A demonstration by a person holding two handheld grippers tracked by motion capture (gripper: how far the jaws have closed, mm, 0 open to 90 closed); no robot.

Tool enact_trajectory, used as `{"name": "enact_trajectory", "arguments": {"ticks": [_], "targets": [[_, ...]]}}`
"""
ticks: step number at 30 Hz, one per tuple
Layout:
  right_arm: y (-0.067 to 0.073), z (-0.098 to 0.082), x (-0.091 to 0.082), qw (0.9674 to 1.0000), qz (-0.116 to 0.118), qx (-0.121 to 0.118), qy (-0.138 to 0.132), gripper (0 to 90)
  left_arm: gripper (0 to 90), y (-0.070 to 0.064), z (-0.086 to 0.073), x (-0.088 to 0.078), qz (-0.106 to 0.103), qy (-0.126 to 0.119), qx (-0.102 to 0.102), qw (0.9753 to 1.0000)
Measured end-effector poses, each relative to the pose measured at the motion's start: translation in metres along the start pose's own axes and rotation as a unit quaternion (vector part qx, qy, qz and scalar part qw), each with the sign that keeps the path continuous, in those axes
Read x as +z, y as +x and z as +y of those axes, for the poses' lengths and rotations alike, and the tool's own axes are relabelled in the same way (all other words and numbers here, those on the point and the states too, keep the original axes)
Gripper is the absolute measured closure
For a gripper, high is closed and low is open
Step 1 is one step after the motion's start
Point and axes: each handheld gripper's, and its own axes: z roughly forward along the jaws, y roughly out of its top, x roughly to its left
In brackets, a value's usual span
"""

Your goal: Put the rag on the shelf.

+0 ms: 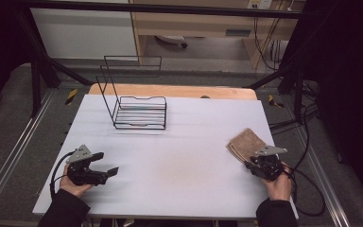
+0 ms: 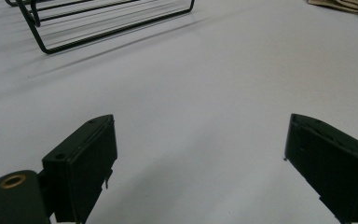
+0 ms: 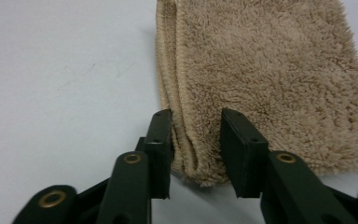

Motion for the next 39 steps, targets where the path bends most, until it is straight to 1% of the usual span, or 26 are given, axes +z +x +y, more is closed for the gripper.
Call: {"name": "enact_trajectory", "arguments": {"ticks": [1,2,3,4,6,10,14,17,18,19,20,21,22,23,24,25,26,30,34,36,37,39], "targets": [[0.000,0.000,0.000,1.0000,-0.002,0.001,0.001,69.9,8.8,0.000,0.000,0.000,0.000,0.000,0.000,1.0000],[0.000,0.001,0.000,1.0000,-0.008,0.000,0.003,75.6,8.8,0.000,0.000,0.000,0.000,0.000,0.000,1.0000],[0.000,0.002,0.000,1.0000,-0.009,0.000,0.004,78.5,8.9,0.000,0.000,0.000,0.000,-0.001,0.000,1.0000],[0.000,0.002,0.000,1.0000,-0.009,0.000,0.004,78.5,8.9,0.000,0.000,0.000,0.000,-0.001,0.000,1.0000],[0.000,0.004,0.000,0.9999,-0.012,0.005,0.006,83.6,8.9,0.000,0.000,0.000,0.000,-0.001,0.000,1.0000],[0.002,0.007,-0.002,0.9997,-0.020,0.011,0.009,84.8,8.9,0.000,0.000,-0.001,0.000,-0.001,0.000,1.0000],[0.006,0.013,-0.008,0.9997,-0.015,0.019,-0.004,85.3,8.9,0.001,0.000,-0.001,0.000,-0.002,0.001,1.0000],[0.011,0.019,-0.011,0.9996,-0.004,0.026,-0.013,85.5,8.9,0.000,0.000,-0.001,0.000,-0.002,0.000,1.0000],[0.016,0.022,-0.013,0.9996,0.006,0.027,-0.012,85.6,8.9,0.000,0.000,-0.001,0.001,-0.002,0.000,1.0000],[0.016,0.022,-0.013,0.9996,0.006,0.027,-0.012,85.6,8.9,0.000,0.000,-0.001,0.001,-0.002,0.000,1.0000],[0.021,0.026,-0.014,0.9994,0.016,0.029,-0.013,85.6,8.9,0.000,0.000,-0.001,0.001,-0.002,0.000,1.0000],[0.024,0.028,-0.015,0.9992,0.023,0.030,-0.014,85.6,8.9,0.001,0.000,-0.001,0.001,-0.002,0.000,1.0000],[0.024,0.028,-0.015,0.9992,0.023,0.030,-0.014,85.6,8.9,0.001,0.000,-0.001,0.001,-0.002,0.000,1.0000],[0.029,0.031,-0.017,0.9985,0.035,0.039,-0.016,85.6,8.9,0.001,0.000,-0.002,0.001,-0.002,0.000,1.0000],[0.029,0.031,-0.017,0.9985,0.035,0.039,-0.016,85.6,8.9,0.000,0.000,-0.002,0.001,-0.002,0.000,1.0000],[0.032,0.032,-0.016,0.9981,0.041,0.043,-0.019,85.6,8.9,0.000,0.000,-0.002,0.001,-0.002,0.000,1.0000],[0.035,0.032,-0.016,0.9977,0.047,0.045,-0.018,85.5,9.0,0.000,0.000,-0.002,0.001,-0.003,0.000,1.0000],[0.046,0.032,-0.016,0.9972,0.058,0.046,-0.009,85.5,8.9,0.000,0.000,-0.002,0.001,-0.003,0.000,1.0000],[0.055,0.030,-0.020,0.9962,0.072,0.048,-0.010,85.5,8.9,0.000,0.001,-0.002,0.001,-0.004,0.000,1.0000],[0.061,0.029,-0.020,0.9956,0.082,0.045,-0.003,85.3,9.0,0.000,0.001,-0.003,0.001,-0.004,0.000,1.0000],[0.061,0.029,-0.020,0.9956,0.082,0.045,-0.003,85.3,9.0,0.000,0.001,-0.003,0.001,-0.004,0.001,1.0000],[0.064,0.027,-0.018,0.9958,0.082,0.042,0.007,85.0,8.9,0.000,0.001,-0.003,0.001,-0.005,0.000,1.0000]]}}
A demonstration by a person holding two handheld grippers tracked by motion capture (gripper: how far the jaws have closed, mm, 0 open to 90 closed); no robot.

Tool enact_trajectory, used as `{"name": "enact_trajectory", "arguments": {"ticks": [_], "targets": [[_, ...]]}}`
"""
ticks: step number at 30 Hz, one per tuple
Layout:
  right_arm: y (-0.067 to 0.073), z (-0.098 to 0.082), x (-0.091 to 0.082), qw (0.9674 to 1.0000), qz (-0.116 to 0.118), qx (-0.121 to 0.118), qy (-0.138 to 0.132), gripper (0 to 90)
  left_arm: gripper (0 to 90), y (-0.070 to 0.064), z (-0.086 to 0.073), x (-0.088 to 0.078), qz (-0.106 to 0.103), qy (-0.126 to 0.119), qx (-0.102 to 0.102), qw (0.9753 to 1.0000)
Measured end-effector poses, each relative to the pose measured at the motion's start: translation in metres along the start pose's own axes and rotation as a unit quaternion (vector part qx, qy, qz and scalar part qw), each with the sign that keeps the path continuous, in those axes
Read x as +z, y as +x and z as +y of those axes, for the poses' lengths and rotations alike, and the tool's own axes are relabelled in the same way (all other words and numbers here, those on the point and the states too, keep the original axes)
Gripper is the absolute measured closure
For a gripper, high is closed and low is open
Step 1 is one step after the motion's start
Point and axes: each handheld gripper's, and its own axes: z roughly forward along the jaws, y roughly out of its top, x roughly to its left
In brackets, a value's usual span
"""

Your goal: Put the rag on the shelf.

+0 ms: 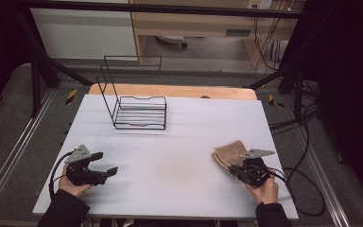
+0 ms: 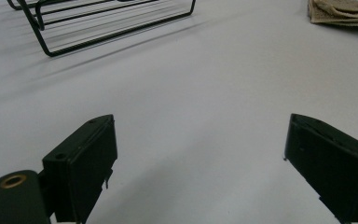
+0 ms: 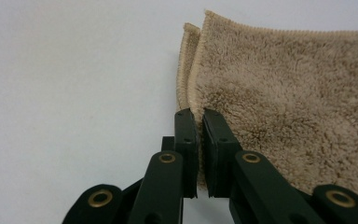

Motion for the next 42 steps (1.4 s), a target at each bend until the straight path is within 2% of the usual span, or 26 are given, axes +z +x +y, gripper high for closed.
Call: {"name": "enact_trajectory", "arguments": {"ticks": [3,5,6,8,9,10,11,13,15,16,17,18,22,26,32,33,35,39,42], "targets": [[0.000,-0.004,0.007,0.9999,0.004,-0.005,0.015,82.3,8.9,0.000,0.000,0.000,0.000,0.000,0.000,1.0000],[0.001,-0.003,0.007,0.9999,0.004,-0.007,0.012,81.2,8.9,0.000,0.000,0.000,0.000,0.000,0.000,1.0000],[0.000,-0.003,0.006,0.9999,0.007,-0.009,0.007,78.8,8.9,0.000,0.000,0.000,0.000,0.000,0.001,1.0000],[0.000,0.000,0.004,0.9997,0.015,-0.007,-0.019,72.9,8.9,0.000,0.000,0.001,0.000,0.001,-0.001,1.0000],[0.000,0.003,0.003,0.9994,0.017,-0.006,-0.029,67.4,8.9,0.000,0.000,0.001,0.000,0.002,-0.001,1.0000],[0.000,0.006,0.003,0.9990,0.014,-0.010,-0.042,61.6,9.0,0.000,0.000,0.001,0.000,0.002,0.000,1.0000],[0.001,0.009,0.005,0.9986,0.013,-0.010,-0.050,59.5,9.0,-0.001,0.000,0.001,0.001,0.002,0.000,1.0000],[0.002,0.017,0.010,0.9982,0.004,-0.013,-0.058,50.6,8.9,-0.001,0.000,0.001,0.001,0.001,0.001,1.0000],[0.003,0.027,0.025,0.9985,-0.009,-0.019,-0.050,47.0,9.0,-0.001,0.000,0.001,0.001,0.001,0.001,1.0000],[0.003,0.027,0.025,0.9985,-0.009,-0.019,-0.050,47.0,9.0,-0.001,0.000,0.001,0.001,0.001,0.000,1.0000],[0.002,0.031,0.037,0.9987,-0.019,-0.022,-0.040,45.2,8.9,-0.001,0.000,0.001,0.000,0.001,0.000,1.0000],[0.002,0.031,0.037,0.9987,-0.019,-0.022,-0.040,45.2,8.9,-0.001,0.000,0.001,0.000,0.001,0.000,1.0000],[-0.001,0.037,0.058,0.9987,-0.038,-0.021,-0.028,44.5,8.9,0.000,0.000,0.001,-0.001,0.000,0.001,1.0000],[-0.001,0.037,0.069,0.9980,-0.052,-0.025,-0.025,45.0,8.9,0.000,0.000,0.000,-0.001,0.000,0.001,1.0000],[0.001,0.035,0.069,0.9953,-0.078,-0.053,-0.018,57.2,9.0,-0.001,0.001,0.001,-0.002,0.000,0.001,1.0000],[0.001,0.035,0.069,0.9948,-0.084,-0.056,-0.013,62.0,8.9,-0.001,0.001,0.001,-0.001,0.000,0.002,1.0000],[0.000,0.035,0.068,0.9947,-0.085,-0.057,-0.011,63.0,8.9,-0.001,0.001,0.000,-0.001,0.000,0.001,1.0000],[0.001,0.037,0.066,0.9945,-0.091,-0.052,0.000,70.6,8.9,-0.001,0.000,0.001,-0.002,0.001,0.001,1.0000],[-0.001,0.037,0.064,0.9950,-0.092,-0.039,0.004,76.5,8.9,-0.001,0.000,0.001,-0.002,0.001,0.001,1.0000]]}}
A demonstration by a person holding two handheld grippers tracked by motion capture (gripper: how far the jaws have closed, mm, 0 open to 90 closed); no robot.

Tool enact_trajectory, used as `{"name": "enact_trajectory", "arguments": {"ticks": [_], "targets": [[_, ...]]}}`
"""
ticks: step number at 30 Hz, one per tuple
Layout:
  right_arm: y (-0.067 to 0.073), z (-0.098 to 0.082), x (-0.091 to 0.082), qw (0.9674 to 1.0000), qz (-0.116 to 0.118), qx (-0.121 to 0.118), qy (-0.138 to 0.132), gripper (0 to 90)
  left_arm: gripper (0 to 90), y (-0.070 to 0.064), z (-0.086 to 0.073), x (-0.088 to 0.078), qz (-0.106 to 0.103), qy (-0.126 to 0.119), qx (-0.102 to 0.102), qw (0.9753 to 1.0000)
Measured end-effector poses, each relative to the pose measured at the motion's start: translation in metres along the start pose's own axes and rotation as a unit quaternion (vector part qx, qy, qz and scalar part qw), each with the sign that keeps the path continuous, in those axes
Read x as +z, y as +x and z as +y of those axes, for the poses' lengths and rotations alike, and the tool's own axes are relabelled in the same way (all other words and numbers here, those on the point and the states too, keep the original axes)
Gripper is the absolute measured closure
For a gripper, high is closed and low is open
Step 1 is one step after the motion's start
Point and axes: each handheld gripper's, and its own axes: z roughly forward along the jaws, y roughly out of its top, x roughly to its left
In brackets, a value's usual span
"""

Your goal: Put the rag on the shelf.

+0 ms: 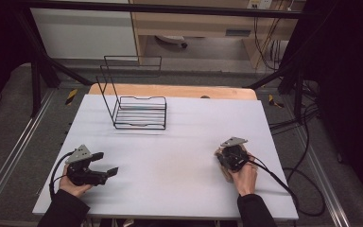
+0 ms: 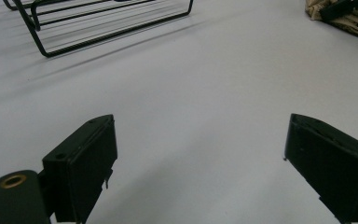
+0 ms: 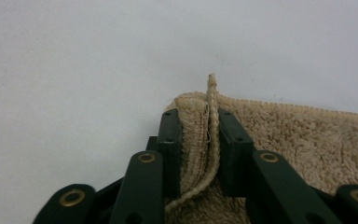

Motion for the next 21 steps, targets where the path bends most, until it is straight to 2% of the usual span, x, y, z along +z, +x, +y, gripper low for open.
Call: {"name": "enact_trajectory", "arguments": {"ticks": [3,9,14,21], "targets": [[-0.002,0.001,-0.001,0.9999,0.002,0.015,0.001,80.3,9.0,0.000,0.000,0.000,0.000,0.000,0.000,1.0000],[-0.004,0.002,-0.005,0.9996,0.008,0.027,-0.010,82.0,9.0,0.000,0.000,0.000,-0.001,0.001,-0.001,1.0000],[-0.008,0.004,-0.016,0.9982,0.031,0.040,-0.034,82.4,9.0,0.001,0.000,0.000,-0.001,0.001,-0.002,1.0000],[-0.007,0.007,-0.033,0.9933,0.072,0.056,-0.071,82.6,9.0,0.001,0.000,0.000,0.000,0.002,-0.003,1.0000]]}}
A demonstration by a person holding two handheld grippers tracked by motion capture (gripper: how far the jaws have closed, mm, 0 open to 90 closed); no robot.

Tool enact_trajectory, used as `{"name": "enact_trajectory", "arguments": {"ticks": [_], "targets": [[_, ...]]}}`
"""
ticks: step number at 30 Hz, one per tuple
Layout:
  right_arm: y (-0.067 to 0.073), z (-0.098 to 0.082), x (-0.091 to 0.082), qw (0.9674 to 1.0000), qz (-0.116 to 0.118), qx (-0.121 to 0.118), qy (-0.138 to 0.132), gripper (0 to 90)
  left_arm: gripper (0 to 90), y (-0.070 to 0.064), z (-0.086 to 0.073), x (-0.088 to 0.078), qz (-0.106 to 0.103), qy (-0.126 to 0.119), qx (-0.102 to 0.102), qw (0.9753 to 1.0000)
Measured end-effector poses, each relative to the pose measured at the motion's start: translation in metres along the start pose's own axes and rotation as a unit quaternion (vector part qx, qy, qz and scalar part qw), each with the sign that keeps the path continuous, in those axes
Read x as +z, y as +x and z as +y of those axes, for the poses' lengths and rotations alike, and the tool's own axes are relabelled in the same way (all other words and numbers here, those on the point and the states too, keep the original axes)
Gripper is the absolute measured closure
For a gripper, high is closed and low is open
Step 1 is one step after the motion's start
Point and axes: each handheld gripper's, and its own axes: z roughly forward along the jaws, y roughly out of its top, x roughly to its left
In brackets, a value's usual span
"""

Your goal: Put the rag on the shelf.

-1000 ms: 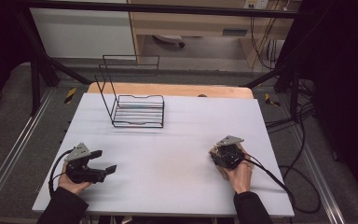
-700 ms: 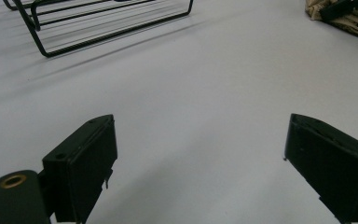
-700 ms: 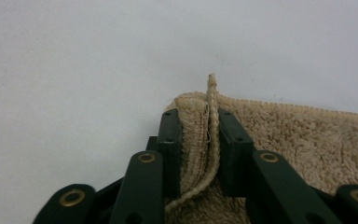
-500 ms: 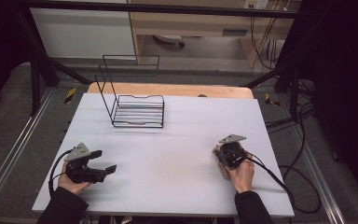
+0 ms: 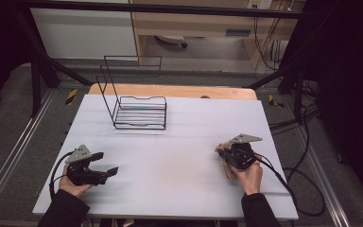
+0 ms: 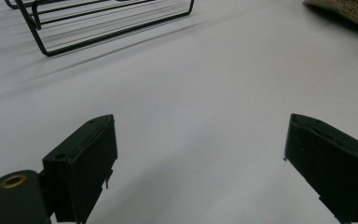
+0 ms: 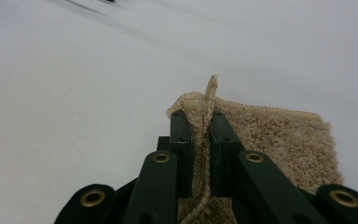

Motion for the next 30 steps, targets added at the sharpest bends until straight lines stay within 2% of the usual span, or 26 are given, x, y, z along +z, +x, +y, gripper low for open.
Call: {"name": "enact_trajectory", "arguments": {"ticks": [4,8,13,18,24,27,30], "targets": [[0.010,0.004,-0.002,0.9997,0.019,-0.010,-0.012,82.5,9.0,0.000,0.000,0.000,0.000,0.001,-0.002,1.0000],[0.024,0.008,0.005,0.9989,0.044,-0.014,-0.011,82.4,9.0,0.000,0.000,0.001,0.000,0.002,-0.002,1.0000],[0.044,0.013,0.021,0.9978,0.061,-0.026,-0.002,82.3,9.0,0.000,0.001,0.001,0.001,0.001,-0.003,1.0000],[0.060,0.016,0.038,0.9963,0.082,-0.025,0.004,82.1,9.0,-0.001,0.001,0.001,0.001,0.002,-0.003,1.0000],[0.070,0.015,0.059,0.9955,0.086,-0.034,0.019,80.5,9.0,0.000,0.001,0.001,0.001,0.001,-0.004,1.0000],[0.070,0.013,0.062,0.9942,0.098,-0.038,0.020,72.0,9.0,0.000,0.001,0.000,0.001,0.001,-0.004,1.0000],[0.067,0.018,0.052,0.9934,0.109,-0.037,-0.005,58.3,9.0,-0.001,0.001,0.000,0.000,0.001,-0.005,1.0000]]}}
